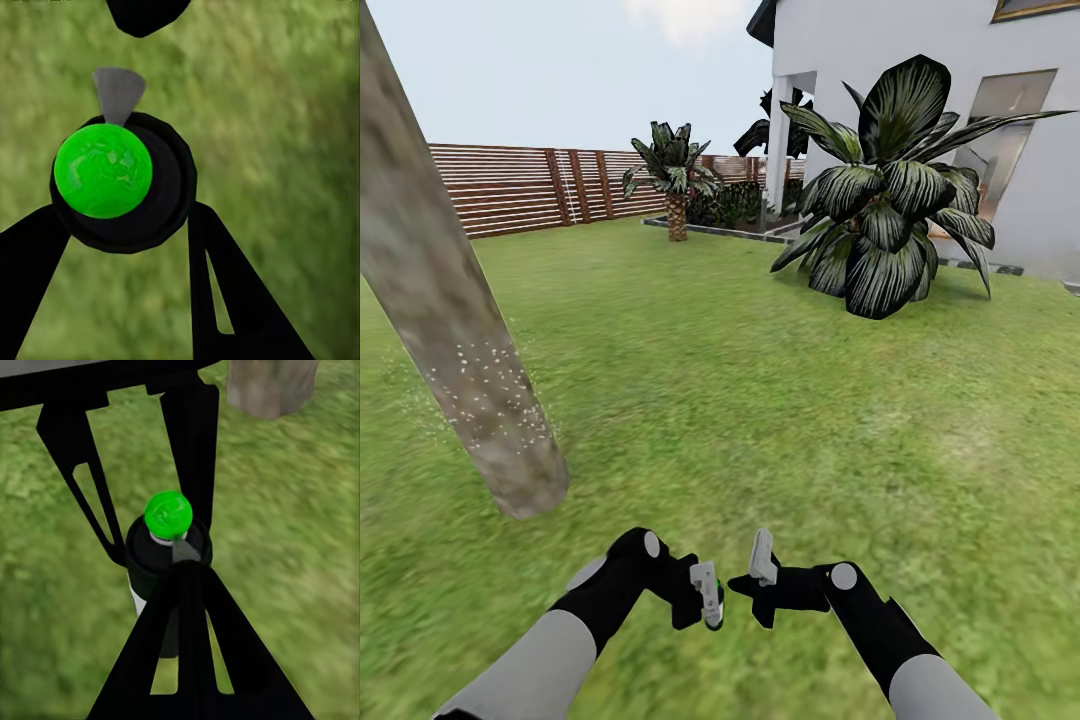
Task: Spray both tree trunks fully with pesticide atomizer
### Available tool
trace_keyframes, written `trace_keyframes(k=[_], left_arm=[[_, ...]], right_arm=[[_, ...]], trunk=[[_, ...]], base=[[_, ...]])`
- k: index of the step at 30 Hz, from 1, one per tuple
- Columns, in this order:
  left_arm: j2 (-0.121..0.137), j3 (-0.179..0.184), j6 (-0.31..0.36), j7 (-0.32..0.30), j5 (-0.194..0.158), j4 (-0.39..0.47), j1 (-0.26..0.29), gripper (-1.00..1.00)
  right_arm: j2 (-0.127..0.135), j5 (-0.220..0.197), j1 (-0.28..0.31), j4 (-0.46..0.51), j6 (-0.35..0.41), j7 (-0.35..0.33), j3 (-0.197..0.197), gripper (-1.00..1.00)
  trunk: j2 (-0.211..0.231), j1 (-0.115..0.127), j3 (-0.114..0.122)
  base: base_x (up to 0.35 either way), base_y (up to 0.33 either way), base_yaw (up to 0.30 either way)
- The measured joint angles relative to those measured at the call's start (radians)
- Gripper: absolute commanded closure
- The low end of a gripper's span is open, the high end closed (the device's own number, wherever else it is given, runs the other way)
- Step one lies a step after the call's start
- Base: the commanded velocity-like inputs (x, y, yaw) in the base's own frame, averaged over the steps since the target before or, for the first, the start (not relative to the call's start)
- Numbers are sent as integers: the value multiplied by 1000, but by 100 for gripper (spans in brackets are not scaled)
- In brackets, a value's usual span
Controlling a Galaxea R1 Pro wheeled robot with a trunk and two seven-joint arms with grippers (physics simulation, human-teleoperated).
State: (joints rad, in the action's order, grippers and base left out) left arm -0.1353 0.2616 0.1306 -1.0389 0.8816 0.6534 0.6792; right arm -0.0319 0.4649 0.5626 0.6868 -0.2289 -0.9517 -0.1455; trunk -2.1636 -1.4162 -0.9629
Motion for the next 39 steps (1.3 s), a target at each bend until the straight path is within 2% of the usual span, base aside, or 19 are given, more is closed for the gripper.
trace_keyframes(k=[23,31,33,35,38,39], left_arm=[[-16,3,-5,-3,-5,-2,0,100],[-4,4,-3,3,5,-16,0,100],[11,3,-3,3,7,-17,-1,100],[47,4,-4,2,9,-17,-3,100],[119,5,-5,-2,11,-8,-9,100],[147,1,-5,-3,14,-8,-10,100]], right_arm=[[0,0,0,1,0,0,0,100],[0,0,0,1,0,0,0,100],[0,0,0,1,0,0,0,100],[0,1,0,-1,-1,0,0,100],[1,0,0,-2,-2,0,0,100],[1,1,0,-2,-2,0,0,-100]], trunk=[[0,0,0],[0,0,0],[0,0,0],[0,0,0],[0,0,0],[0,0,0]], base=[[0,0,0],[0,0,0],[0,0,0],[0,0,0],[0,0,0],[0,0,0]])
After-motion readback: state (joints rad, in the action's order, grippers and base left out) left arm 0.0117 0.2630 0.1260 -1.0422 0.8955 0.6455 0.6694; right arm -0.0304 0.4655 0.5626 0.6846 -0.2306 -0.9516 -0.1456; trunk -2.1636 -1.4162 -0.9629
